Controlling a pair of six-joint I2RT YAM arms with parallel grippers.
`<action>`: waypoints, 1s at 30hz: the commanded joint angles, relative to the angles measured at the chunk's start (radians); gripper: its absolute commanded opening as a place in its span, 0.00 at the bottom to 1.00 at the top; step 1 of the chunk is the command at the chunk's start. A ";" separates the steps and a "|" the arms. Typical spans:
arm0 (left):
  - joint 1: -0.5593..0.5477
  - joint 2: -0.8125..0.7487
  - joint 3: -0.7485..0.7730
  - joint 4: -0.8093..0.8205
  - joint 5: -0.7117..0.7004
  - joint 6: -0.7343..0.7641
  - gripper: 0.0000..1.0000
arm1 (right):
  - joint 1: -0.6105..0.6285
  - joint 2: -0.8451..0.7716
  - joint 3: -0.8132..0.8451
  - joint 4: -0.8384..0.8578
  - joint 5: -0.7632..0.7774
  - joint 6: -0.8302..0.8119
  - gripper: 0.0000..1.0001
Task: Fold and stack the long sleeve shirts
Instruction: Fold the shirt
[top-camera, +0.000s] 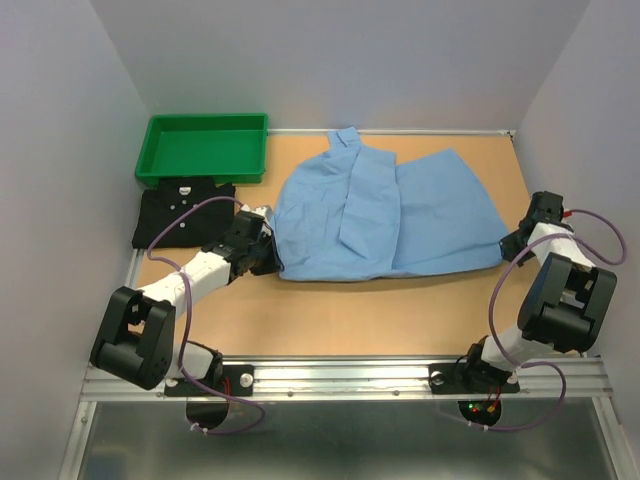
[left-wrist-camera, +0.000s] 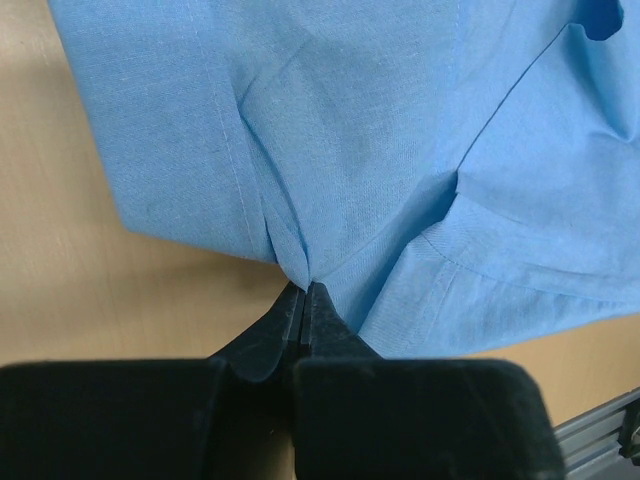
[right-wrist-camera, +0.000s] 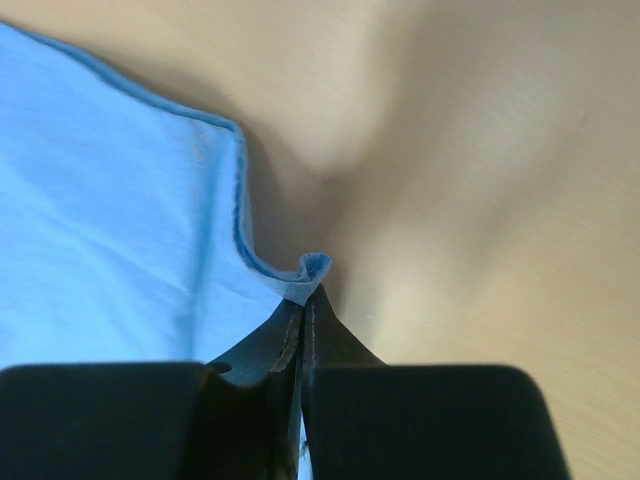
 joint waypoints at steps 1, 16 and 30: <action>0.005 -0.010 -0.003 0.003 -0.010 0.022 0.04 | 0.014 0.018 0.128 0.034 -0.026 -0.018 0.01; 0.007 0.013 0.011 -0.009 -0.025 0.014 0.05 | 0.114 0.254 0.399 -0.011 -0.033 -0.074 0.02; 0.008 -0.056 0.145 -0.038 -0.059 -0.013 0.63 | 0.145 0.440 0.478 -0.003 -0.019 -0.072 0.44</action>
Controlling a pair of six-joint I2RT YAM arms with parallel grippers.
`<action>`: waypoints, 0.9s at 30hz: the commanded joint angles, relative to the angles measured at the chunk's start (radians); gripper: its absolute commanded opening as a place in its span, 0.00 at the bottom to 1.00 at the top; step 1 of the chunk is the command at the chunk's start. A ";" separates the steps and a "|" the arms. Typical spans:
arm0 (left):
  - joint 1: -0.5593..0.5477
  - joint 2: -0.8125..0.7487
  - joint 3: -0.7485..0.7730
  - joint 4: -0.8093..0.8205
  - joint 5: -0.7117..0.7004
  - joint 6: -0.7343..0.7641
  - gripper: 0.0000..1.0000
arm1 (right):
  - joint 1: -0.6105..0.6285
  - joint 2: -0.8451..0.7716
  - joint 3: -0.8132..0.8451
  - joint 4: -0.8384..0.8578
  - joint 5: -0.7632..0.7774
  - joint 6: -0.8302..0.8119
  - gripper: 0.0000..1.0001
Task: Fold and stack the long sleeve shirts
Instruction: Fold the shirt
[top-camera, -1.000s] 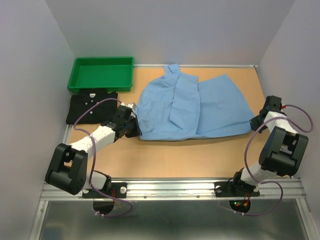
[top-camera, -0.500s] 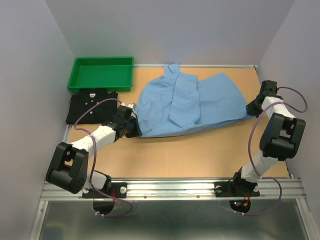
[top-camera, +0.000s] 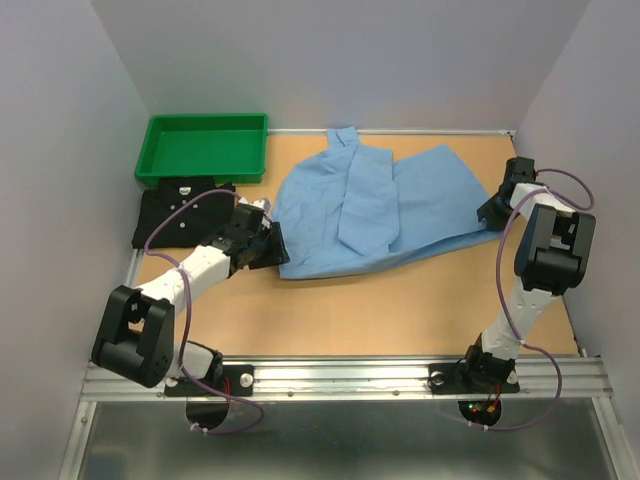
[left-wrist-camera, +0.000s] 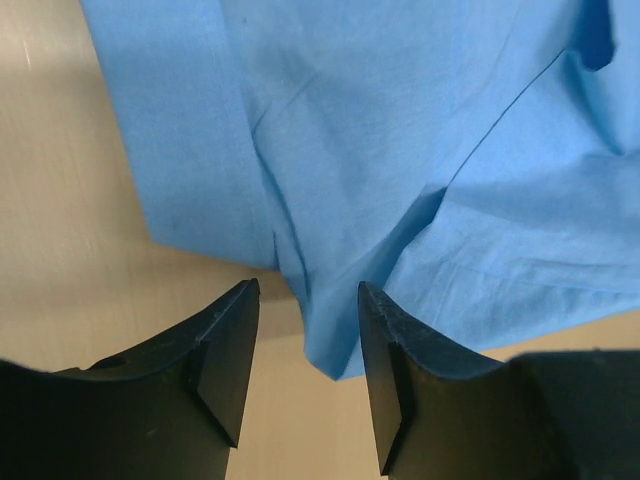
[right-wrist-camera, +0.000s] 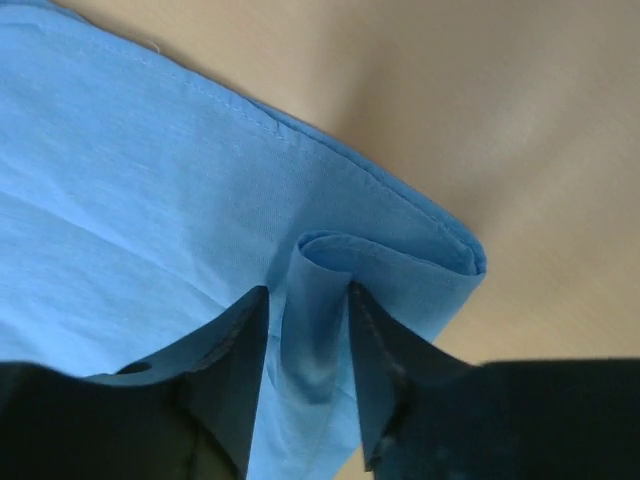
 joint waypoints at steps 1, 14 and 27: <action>0.007 -0.076 0.113 0.020 -0.013 0.022 0.64 | 0.002 0.024 0.039 0.015 0.013 -0.008 0.49; -0.091 0.277 0.504 0.190 0.175 0.084 0.72 | 0.006 0.002 -0.040 0.035 -0.001 -0.042 0.83; -0.202 0.636 0.685 0.203 0.272 0.028 0.69 | 0.006 -0.002 -0.058 0.035 0.001 -0.036 0.83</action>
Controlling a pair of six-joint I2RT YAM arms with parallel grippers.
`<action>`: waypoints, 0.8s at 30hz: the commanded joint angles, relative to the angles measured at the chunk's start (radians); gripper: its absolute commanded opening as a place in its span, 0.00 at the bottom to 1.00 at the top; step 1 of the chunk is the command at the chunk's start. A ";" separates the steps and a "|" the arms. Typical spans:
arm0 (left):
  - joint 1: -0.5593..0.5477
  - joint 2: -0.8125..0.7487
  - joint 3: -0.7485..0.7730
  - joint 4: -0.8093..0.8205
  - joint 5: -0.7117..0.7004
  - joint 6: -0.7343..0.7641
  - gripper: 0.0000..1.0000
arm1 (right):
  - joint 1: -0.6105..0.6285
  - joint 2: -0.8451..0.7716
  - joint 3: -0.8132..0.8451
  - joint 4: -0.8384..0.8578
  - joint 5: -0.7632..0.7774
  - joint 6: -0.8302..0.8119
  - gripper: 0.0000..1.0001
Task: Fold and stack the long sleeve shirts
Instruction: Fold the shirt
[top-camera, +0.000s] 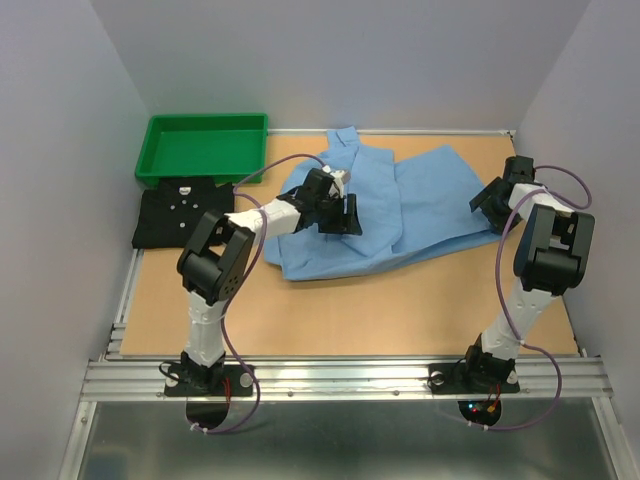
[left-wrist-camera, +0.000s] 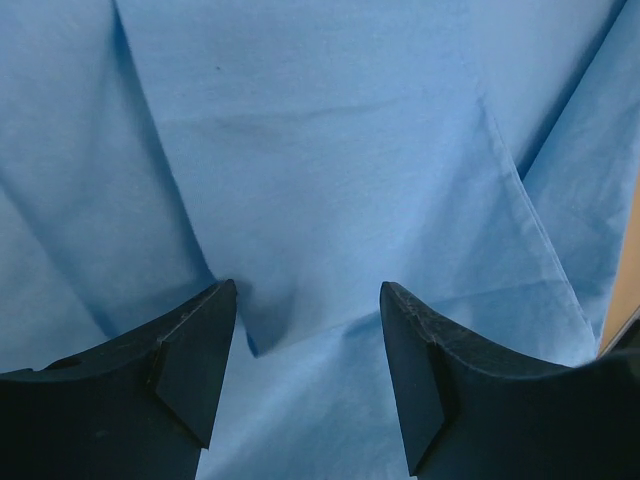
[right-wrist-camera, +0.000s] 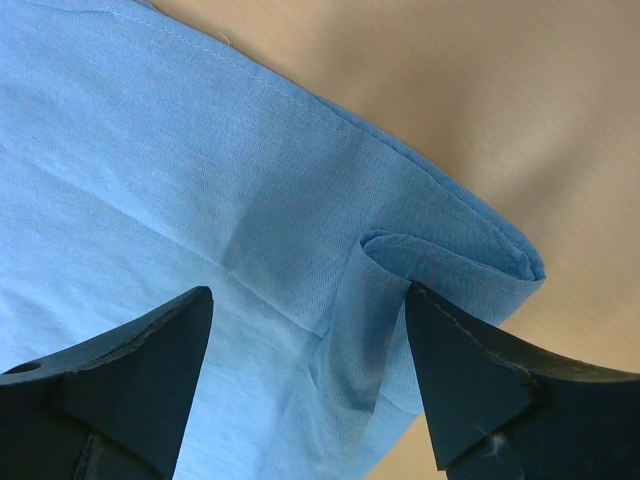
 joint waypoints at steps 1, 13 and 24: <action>-0.004 0.005 0.070 0.026 0.031 -0.024 0.69 | -0.001 -0.003 -0.050 -0.021 0.015 -0.006 0.83; -0.004 -0.041 0.009 -0.001 -0.134 -0.054 0.68 | -0.001 -0.016 -0.065 -0.017 0.011 -0.004 0.83; -0.016 0.001 0.012 -0.008 -0.036 -0.084 0.59 | 0.000 -0.011 -0.068 -0.011 0.006 -0.001 0.83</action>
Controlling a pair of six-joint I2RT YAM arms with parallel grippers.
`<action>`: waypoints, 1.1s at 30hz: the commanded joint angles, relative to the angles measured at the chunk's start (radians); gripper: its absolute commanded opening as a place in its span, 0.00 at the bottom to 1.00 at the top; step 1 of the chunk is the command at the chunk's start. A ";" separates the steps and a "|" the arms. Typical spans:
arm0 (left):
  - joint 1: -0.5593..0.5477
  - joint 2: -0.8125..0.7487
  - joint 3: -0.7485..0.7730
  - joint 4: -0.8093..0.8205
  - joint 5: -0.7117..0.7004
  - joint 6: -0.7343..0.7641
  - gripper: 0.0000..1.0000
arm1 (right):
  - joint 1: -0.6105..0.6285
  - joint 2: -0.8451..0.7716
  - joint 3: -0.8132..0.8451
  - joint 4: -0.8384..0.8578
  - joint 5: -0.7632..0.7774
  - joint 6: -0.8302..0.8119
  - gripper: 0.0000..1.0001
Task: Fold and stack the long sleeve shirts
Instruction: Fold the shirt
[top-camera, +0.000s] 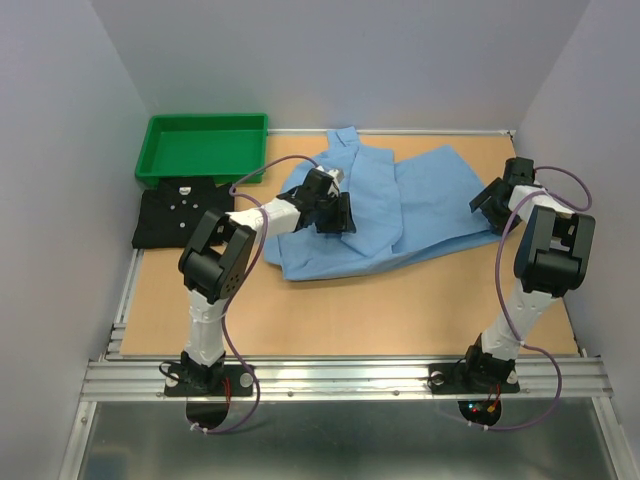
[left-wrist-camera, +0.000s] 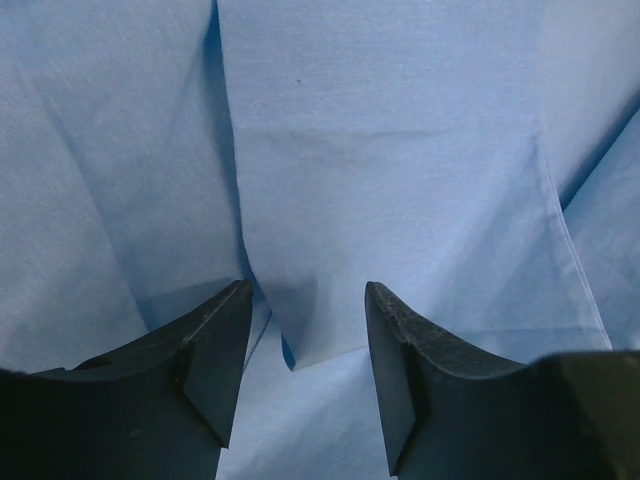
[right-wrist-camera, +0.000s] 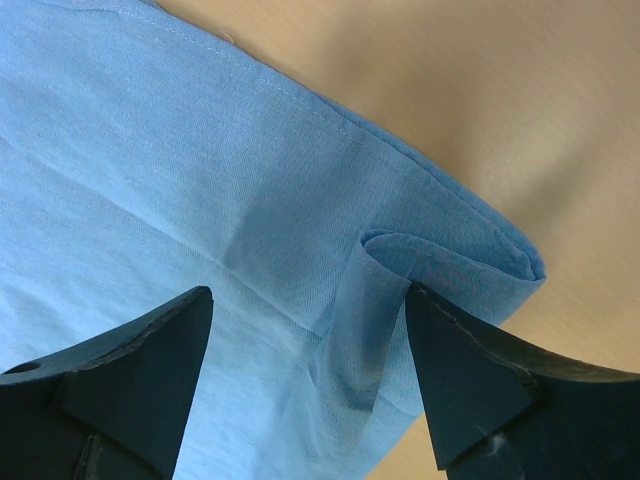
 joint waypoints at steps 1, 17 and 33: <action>-0.013 -0.021 0.003 0.015 0.054 -0.015 0.58 | 0.000 0.004 -0.042 -0.035 0.004 -0.003 0.83; -0.007 -0.008 0.090 -0.019 0.011 0.052 0.00 | 0.000 0.006 -0.053 -0.030 0.015 -0.003 0.83; 0.024 -0.140 0.144 -0.019 -0.245 0.218 0.00 | 0.000 -0.017 -0.053 -0.030 0.061 -0.003 0.88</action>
